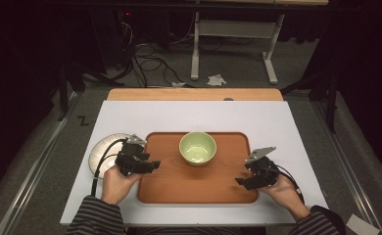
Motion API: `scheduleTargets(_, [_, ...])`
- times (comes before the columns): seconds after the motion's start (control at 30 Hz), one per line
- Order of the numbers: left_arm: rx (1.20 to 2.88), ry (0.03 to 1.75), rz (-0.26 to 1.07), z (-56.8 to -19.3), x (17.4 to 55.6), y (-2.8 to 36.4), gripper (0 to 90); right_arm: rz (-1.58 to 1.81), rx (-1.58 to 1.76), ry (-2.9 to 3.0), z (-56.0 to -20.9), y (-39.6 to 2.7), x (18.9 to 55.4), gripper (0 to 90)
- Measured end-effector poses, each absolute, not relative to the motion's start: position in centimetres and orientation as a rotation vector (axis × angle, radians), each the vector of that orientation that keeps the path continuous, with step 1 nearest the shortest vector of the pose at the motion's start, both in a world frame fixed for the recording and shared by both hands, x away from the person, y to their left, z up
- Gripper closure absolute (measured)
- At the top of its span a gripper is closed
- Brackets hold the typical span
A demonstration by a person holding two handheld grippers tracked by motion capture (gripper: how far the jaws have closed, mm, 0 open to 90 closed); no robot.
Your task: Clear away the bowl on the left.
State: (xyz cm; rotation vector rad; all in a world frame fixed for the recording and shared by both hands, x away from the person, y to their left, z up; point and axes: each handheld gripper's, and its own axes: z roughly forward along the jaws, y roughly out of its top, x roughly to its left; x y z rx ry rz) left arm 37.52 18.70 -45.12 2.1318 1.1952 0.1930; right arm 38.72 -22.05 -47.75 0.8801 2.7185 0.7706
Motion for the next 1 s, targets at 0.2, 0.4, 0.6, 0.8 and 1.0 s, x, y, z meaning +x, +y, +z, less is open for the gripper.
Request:
scheduleTargets(0.2, [2.141,1.182,0.189,-45.3,37.4,18.3,45.0,0.781,0.878,2.720,-47.8,-22.0,38.7,34.4])
scheduleTargets(0.4, [2.153,1.176,0.179,-45.6,37.5,17.9,44.8,0.776,0.885,2.714,-47.7,-22.0,38.7,34.4])
scheduleTargets(0.6, [2.159,1.172,0.177,-45.8,37.5,17.6,44.5,0.775,0.883,2.718,-47.7,-22.0,38.6,34.5])
scheduleTargets(0.8, [2.186,1.158,0.157,-46.3,37.4,17.1,44.1,0.774,0.874,2.718,-47.7,-22.0,38.6,34.5])
scheduleTargets(1.0, [2.208,1.153,0.146,-46.5,37.5,16.8,43.9,0.781,0.885,2.714,-47.7,-22.0,38.6,34.5])
